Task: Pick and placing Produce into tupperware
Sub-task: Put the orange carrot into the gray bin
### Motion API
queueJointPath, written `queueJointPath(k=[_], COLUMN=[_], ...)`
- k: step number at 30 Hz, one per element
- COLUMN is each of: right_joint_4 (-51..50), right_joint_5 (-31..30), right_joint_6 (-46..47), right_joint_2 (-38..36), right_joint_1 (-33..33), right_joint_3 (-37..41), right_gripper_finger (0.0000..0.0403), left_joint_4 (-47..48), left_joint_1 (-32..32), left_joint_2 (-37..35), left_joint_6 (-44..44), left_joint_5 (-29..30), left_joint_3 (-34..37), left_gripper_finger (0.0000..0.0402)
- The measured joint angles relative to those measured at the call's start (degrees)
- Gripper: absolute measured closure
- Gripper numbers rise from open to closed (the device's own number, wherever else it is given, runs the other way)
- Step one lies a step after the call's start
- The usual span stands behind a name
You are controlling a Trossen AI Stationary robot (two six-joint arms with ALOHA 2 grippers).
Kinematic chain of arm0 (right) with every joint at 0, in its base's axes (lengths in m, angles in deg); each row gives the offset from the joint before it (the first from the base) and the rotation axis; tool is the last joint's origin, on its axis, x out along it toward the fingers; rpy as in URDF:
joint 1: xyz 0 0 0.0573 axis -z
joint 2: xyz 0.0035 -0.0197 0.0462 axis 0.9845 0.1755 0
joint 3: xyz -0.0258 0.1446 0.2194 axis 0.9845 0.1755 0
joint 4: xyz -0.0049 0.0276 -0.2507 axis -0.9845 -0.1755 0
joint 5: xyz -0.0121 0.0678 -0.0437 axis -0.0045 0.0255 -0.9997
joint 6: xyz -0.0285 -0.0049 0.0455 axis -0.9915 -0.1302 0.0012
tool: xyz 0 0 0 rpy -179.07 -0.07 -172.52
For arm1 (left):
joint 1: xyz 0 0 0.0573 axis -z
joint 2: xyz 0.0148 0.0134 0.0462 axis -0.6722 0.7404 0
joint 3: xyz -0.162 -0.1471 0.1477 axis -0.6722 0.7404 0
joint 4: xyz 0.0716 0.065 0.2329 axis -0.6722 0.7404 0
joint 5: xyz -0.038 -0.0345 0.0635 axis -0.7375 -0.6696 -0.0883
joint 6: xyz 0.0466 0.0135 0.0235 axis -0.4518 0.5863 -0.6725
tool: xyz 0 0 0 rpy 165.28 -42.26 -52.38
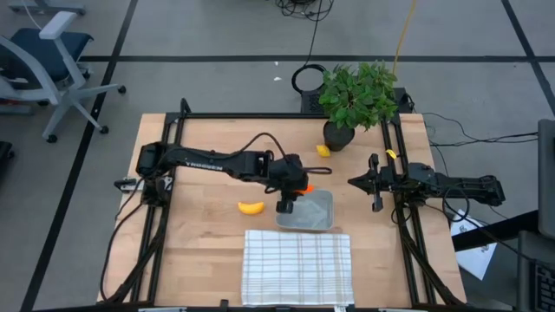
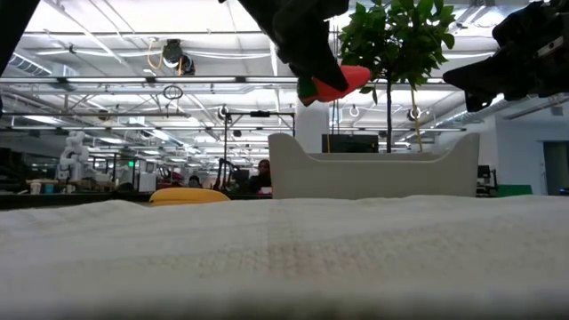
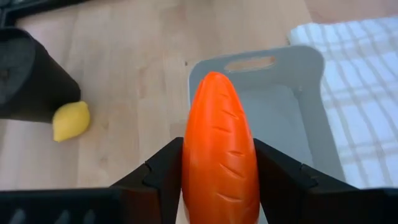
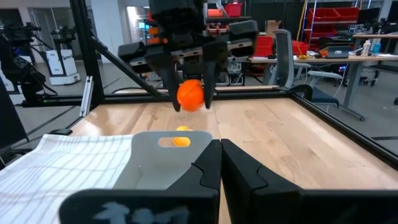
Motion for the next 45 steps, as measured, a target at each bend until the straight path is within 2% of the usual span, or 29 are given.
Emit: queueJointPath(k=[14,21,37,45], right_joint_4=[-0.1,0.0,0.2,0.2], right_joint_5=[0.0,0.0,0.0,0.0], right_joint_6=[1.5,1.8,2.6,3.0], right_joint_2=[0.2,1.4,2.5,2.5], right_joint_1=[0.0,0.0,0.0,0.0], right_joint_3=[0.0,0.1,0.0,0.0], right_gripper_finger=[0.0403,0.0403,0.0403,0.0403], left_joint_4=[-4.9,-7.2,-4.1,-4.2], left_joint_1=[4.5,4.9,7.2,7.3], left_joint_2=[4.4,7.3,9.1,13.0], left_joint_6=[3.8,7.8,13.5,13.8], left_joint_5=[3.0,4.5,3.9,4.0], left_joint_3=[0.0,0.0,0.0,0.1], left_gripper_finger=[0.0231,0.0231,0.0231,0.0231])
